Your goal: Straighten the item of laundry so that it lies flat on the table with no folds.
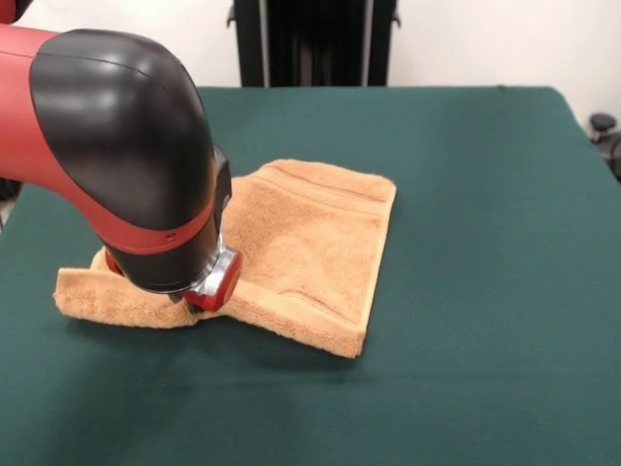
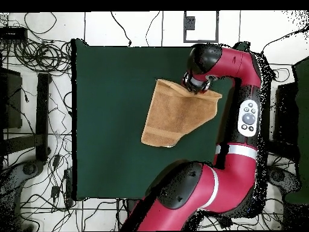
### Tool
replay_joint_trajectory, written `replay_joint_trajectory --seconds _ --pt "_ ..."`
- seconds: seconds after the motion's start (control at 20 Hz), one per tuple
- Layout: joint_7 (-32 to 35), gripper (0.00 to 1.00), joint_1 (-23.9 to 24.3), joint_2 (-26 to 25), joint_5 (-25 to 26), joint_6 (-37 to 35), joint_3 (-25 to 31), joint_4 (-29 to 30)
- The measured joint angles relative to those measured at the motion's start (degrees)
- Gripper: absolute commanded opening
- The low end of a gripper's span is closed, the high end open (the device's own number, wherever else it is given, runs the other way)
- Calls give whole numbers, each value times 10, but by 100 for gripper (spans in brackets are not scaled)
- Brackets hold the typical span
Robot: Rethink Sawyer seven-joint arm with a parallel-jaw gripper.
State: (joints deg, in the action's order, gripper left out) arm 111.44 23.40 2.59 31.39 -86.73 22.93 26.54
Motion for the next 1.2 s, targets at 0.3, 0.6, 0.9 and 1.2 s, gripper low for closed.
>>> replay_joint_trajectory --seconds 0.3,0.6,0.9,1.2 --pt "0 0 0 0 0 10 0 -1" --pt "0 0 0 0 -1 33 0 -1" --pt "0 0 0 3 -4 62 0 3" --pt "0 0 1 20 -4 100 0 26"
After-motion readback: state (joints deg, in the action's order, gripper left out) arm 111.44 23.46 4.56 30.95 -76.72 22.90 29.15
